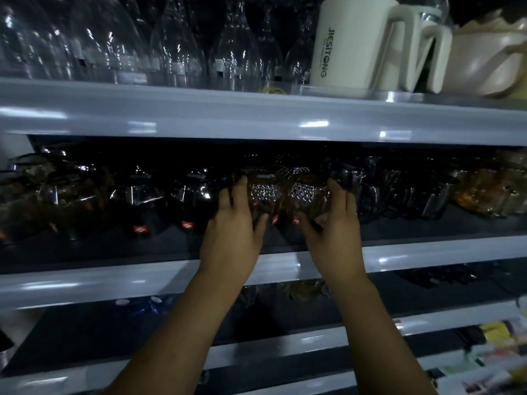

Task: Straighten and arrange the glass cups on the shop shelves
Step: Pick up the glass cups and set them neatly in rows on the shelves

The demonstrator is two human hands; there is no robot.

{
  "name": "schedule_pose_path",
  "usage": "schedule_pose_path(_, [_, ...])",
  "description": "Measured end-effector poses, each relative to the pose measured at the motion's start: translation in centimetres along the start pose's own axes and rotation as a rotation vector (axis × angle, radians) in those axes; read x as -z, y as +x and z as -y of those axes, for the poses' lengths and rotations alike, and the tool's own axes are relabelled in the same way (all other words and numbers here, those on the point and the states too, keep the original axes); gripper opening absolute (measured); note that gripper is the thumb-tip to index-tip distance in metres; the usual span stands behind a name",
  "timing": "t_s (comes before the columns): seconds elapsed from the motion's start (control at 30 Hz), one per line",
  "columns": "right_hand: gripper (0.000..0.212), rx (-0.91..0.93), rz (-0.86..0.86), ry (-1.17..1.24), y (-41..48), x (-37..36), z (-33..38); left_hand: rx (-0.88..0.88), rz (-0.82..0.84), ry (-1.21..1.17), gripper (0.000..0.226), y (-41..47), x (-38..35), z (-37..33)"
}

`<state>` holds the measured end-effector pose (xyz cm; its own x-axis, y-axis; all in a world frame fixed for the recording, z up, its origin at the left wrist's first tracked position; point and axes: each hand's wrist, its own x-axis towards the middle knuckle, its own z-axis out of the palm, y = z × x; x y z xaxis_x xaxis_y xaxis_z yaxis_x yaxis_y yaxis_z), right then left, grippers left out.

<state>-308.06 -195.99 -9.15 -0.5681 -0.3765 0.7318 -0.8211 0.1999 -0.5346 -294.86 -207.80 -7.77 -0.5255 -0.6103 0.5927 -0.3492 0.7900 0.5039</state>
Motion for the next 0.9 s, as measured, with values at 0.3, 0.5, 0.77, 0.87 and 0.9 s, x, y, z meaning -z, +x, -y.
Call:
schedule_pose_path(0.3, [0.069, -0.092, -0.013, -0.012, 0.2, 0.2, 0.5, -0.04, -0.04, -0.074, 0.067, -0.2, -0.4, 0.9])
schedule_pose_path(0.5, [0.065, -0.139, 0.04, -0.005, 0.9, 0.9, 0.9, -0.071, -0.106, -0.254, 0.047, -0.1, 0.1, 0.5])
schedule_pose_path(0.77, [0.024, -0.087, -0.215, 0.014, -1.0, 5.8, 0.4, -0.226, -0.028, -0.336, 0.033, -0.9, -0.7, -3.6])
schedule_pose_path(0.87, [0.025, -0.208, -0.252, 0.052, -0.1, 7.5, -0.9, -0.168, 0.037, -0.43, 0.034, -0.9, -1.5, -5.2])
schedule_pose_path(0.9, [0.027, -0.263, -0.223, 0.065, 0.5, 7.7, -1.5, -0.158, 0.043, -0.447, 0.033, -0.8, -1.8, -5.6])
